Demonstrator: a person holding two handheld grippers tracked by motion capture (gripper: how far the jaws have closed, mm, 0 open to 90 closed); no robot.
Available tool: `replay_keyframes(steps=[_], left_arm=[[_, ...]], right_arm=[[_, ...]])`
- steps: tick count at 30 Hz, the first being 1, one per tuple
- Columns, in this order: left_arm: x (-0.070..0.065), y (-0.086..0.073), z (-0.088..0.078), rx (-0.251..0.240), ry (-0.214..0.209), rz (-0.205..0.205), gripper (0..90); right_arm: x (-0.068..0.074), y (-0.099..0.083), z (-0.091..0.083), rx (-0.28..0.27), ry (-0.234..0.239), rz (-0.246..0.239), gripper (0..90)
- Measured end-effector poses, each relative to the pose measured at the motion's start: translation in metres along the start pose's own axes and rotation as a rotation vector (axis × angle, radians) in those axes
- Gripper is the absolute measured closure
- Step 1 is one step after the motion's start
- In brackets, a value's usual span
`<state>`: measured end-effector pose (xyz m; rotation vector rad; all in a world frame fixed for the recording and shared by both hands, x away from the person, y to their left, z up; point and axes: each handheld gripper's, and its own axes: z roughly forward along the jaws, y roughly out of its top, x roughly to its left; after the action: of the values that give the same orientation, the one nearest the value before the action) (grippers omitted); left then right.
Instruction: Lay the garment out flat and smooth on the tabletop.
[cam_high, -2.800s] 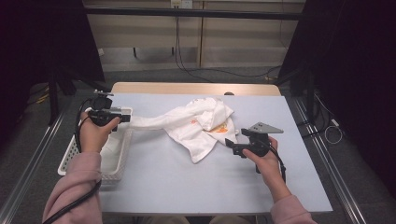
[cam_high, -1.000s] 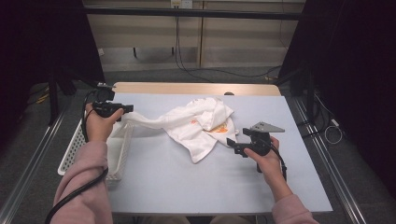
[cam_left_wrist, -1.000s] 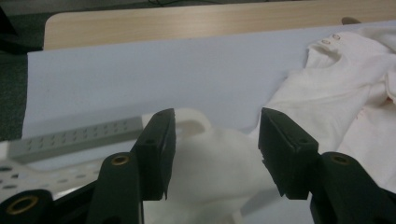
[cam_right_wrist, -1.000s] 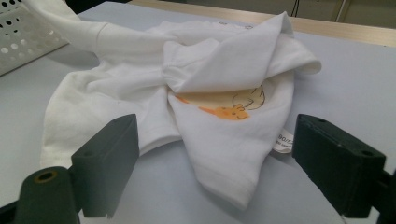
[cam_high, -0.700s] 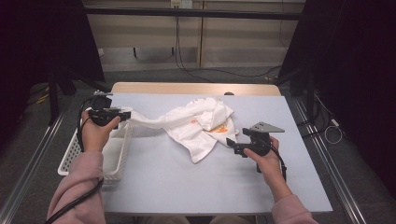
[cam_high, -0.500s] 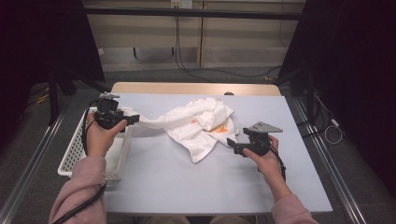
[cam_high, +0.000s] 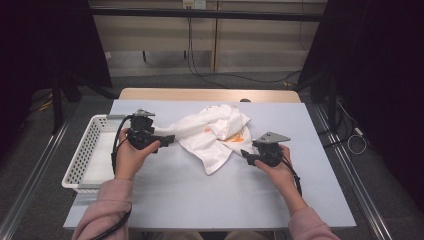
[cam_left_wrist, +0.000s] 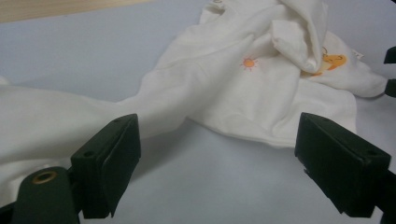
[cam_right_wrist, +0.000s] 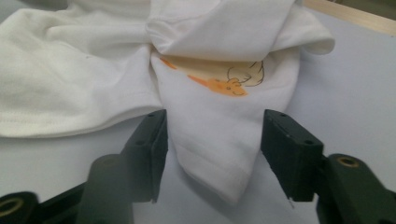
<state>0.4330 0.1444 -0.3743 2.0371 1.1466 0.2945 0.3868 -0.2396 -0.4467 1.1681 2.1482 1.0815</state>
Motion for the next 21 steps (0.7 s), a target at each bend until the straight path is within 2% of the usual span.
replay_keyframes(steps=[3,7,8,9,11,13,14,15,16,17,19,20,21], left_arm=[[-0.009,-0.004,0.008,0.013,-0.023,0.016,14.5],[-0.027,-0.011,0.023,0.031,-0.054,0.042,14.0],[-0.032,-0.014,0.026,0.022,-0.058,0.031,13.9],[-0.036,-0.015,0.03,0.026,-0.068,0.044,13.9],[-0.045,-0.019,0.038,0.046,-0.076,0.064,13.6],[-0.054,-0.022,0.043,0.045,-0.076,0.063,13.6],[-0.057,-0.024,0.046,0.054,-0.079,0.092,13.9],[-0.06,-0.025,0.049,0.067,-0.082,0.102,14.0],[-0.066,-0.027,0.054,0.051,-0.084,0.066,14.0],[-0.067,-0.028,0.056,0.073,-0.086,0.104,14.0],[-0.072,-0.029,0.061,0.092,-0.086,0.135,14.2],[-0.076,-0.03,0.065,0.092,-0.096,0.122,14.7],[-0.079,-0.031,0.068,0.086,-0.087,0.127,14.8]], right_arm=[[0.0,-0.001,0.003,0.026,-0.008,-0.008,46.2],[0.0,-0.003,0.007,0.058,-0.002,-0.009,68.1],[-0.001,-0.003,0.007,0.059,-0.004,-0.008,76.4],[-0.001,-0.003,0.006,0.057,-0.005,-0.011,84.4],[-0.002,-0.002,0.004,0.037,-0.002,-0.002,90.0],[-0.004,0.001,-0.001,0.017,-0.001,0.012,90.0],[-0.005,0.001,-0.002,0.008,-0.001,0.007,90.0],[-0.005,0.002,-0.005,0.0,-0.004,0.013,90.0],[-0.006,0.003,-0.006,-0.004,-0.014,0.007,90.0],[-0.006,0.003,-0.007,-0.008,-0.018,0.008,90.0],[-0.007,0.002,-0.008,-0.019,-0.014,0.026,89.7],[-0.007,0.002,-0.008,-0.017,-0.012,0.037,83.2],[-0.007,0.002,-0.007,-0.021,-0.019,0.039,75.8]])
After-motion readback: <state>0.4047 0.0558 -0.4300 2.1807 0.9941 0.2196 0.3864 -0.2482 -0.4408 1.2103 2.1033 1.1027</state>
